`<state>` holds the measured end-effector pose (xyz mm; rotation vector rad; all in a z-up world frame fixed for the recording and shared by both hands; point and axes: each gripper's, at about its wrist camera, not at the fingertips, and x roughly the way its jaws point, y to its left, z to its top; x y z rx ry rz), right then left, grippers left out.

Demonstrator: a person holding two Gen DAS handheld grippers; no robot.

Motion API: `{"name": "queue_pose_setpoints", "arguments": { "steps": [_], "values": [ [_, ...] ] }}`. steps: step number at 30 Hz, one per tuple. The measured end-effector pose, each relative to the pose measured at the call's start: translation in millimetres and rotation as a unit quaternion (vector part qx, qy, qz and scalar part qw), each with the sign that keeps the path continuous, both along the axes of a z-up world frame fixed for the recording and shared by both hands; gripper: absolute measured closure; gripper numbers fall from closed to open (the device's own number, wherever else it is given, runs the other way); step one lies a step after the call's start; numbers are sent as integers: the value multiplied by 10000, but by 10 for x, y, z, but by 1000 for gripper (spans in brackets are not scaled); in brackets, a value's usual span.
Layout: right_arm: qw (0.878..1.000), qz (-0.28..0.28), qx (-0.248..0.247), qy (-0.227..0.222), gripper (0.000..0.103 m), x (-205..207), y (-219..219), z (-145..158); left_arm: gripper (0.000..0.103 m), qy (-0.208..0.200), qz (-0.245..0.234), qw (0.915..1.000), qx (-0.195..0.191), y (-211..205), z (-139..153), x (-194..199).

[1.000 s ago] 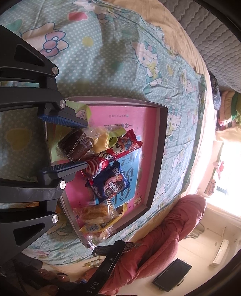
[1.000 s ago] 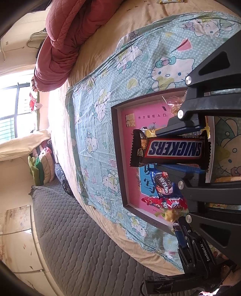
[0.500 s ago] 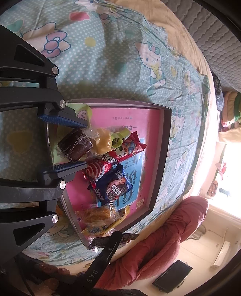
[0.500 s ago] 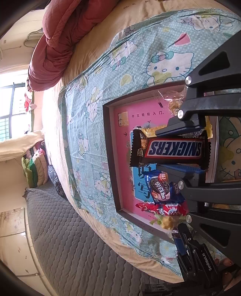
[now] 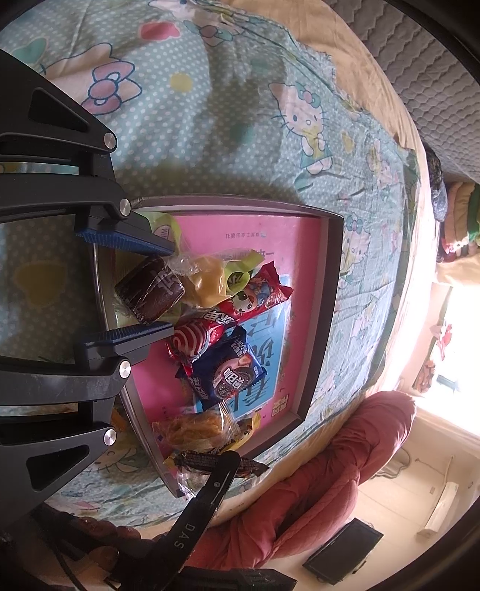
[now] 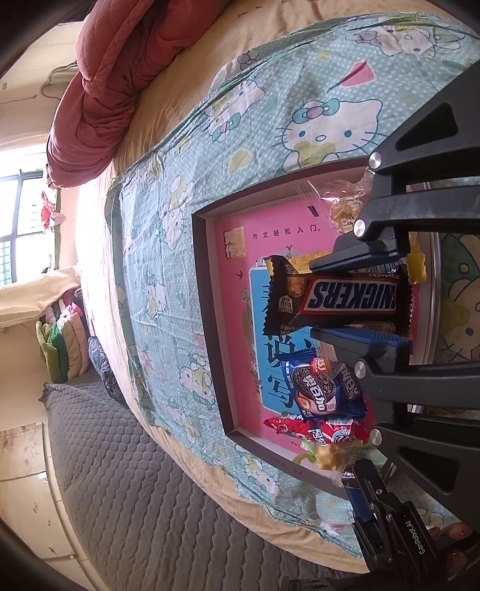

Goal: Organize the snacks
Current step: 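Lower the chocolate and Snickers bar down into the tray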

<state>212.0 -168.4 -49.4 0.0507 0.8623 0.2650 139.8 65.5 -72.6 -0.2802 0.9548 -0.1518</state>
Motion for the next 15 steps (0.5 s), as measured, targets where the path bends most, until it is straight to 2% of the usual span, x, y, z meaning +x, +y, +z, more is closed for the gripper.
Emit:
{"name": "queue_pose_setpoints", "arguments": {
  "steps": [15],
  "values": [
    [10000,-37,20,78,74,10,-4,-18,65,-13,-3,10000,-36,13,11,-3]
  ]
}}
